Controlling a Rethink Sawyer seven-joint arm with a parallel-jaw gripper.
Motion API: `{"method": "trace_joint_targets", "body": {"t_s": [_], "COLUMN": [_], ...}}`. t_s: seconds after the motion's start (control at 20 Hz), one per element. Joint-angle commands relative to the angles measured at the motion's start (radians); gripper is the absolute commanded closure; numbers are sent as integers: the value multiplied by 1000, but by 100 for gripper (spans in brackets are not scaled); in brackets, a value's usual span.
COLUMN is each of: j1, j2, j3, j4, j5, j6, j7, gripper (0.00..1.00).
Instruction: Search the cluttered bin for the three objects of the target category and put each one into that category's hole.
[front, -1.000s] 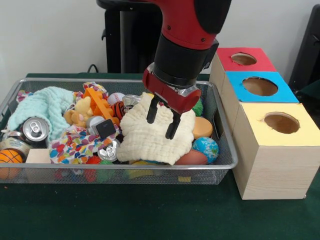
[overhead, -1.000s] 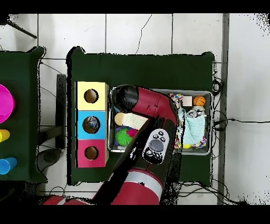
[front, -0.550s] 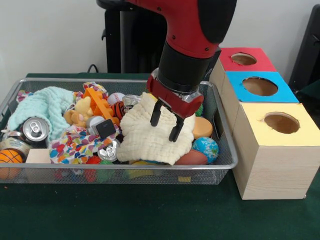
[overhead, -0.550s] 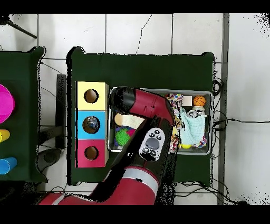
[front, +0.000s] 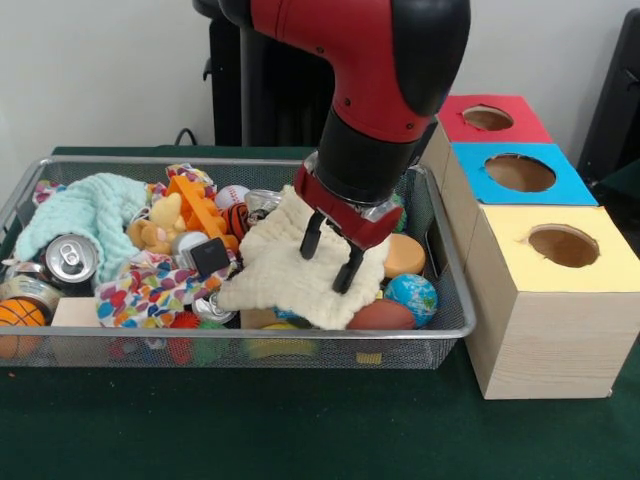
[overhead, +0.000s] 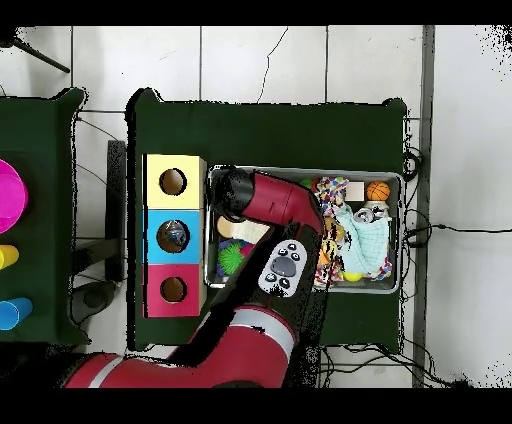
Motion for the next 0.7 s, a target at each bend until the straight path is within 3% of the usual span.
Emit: {"method": "trace_joint_targets", "body": {"t_s": [0.05, 0.25, 0.3, 0.7], "j1": [2, -4, -7, 9], "j2": [134, 140, 139, 118], "j3": [36, 40, 44, 7], "j4": [15, 12, 13, -21], "j5": [31, 38, 41, 48], "j6": [97, 104, 101, 146], "j7": [259, 244, 239, 246], "gripper": [0, 0, 100, 100]}}
